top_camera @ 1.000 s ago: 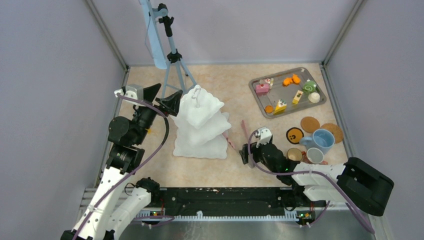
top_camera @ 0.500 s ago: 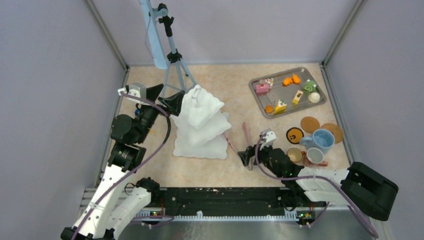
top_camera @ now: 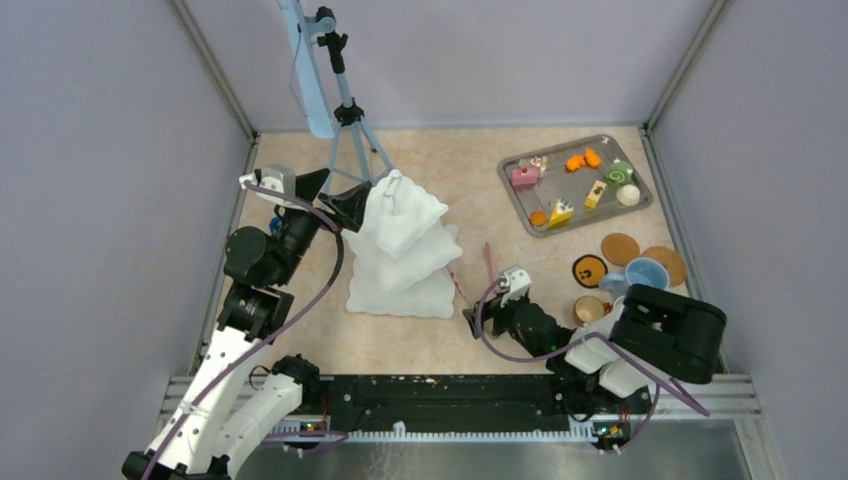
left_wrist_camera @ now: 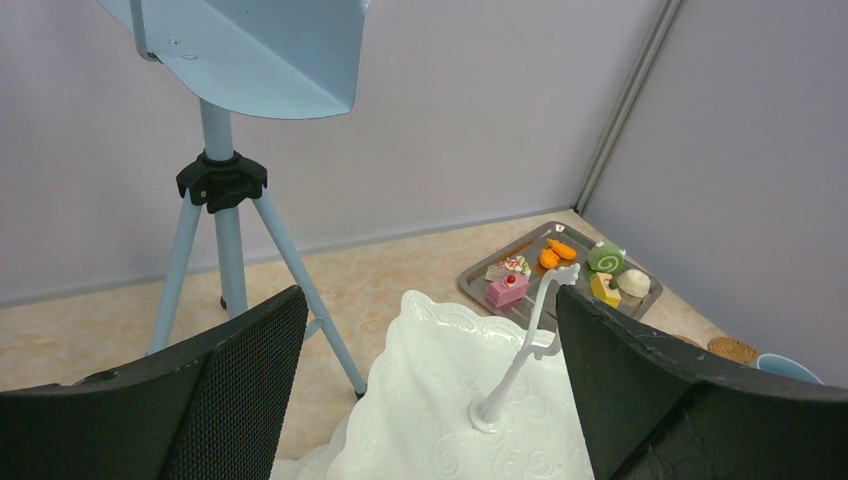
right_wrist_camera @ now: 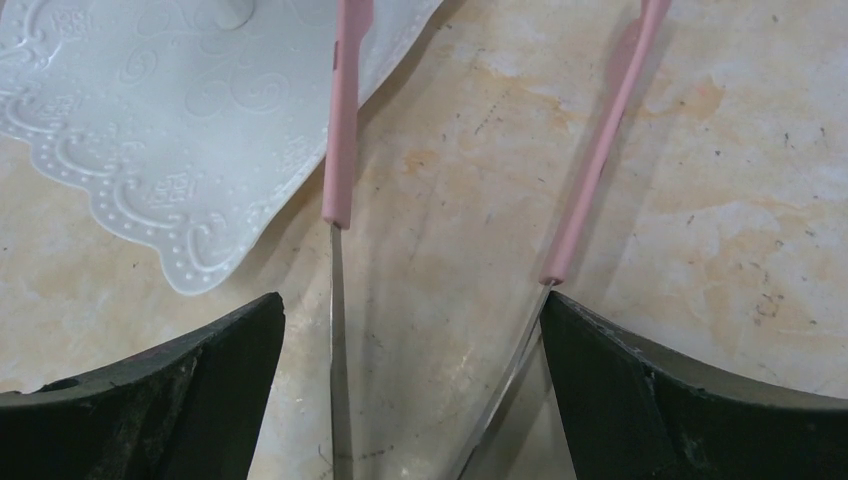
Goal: Serve the afternoon tea
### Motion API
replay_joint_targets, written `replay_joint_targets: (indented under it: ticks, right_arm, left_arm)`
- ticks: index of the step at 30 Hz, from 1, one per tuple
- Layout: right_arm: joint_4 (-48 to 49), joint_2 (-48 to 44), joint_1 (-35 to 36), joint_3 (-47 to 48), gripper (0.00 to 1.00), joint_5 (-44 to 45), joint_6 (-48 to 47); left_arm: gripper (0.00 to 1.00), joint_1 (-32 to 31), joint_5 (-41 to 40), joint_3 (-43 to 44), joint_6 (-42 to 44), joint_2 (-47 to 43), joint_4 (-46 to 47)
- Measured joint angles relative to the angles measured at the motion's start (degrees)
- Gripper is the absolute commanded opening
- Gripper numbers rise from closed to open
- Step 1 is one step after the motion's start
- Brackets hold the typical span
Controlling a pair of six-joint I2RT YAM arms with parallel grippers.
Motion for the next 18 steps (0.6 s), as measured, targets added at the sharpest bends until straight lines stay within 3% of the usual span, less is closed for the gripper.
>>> replay_joint_targets:
  ticks: [10, 12, 18]
  right_arm:
    - [15.0, 15.0, 4.7, 3.2, 0.9, 11.5, 0.0]
    - [13.4, 14.6, 4.8, 4.0, 0.89, 13.2, 1.4]
    - [-8.9, 5.2, 4.9, 8.4, 0.86, 21.0, 12.0]
  left_arm:
    - [0.99, -0.6, 0.0, 0.0, 0.0, 0.0, 0.0]
    - [0.99, -0.7, 0.0, 0.0, 0.0, 0.2, 0.0]
    - [0.99, -0.7, 0.0, 0.0, 0.0, 0.6, 0.0]
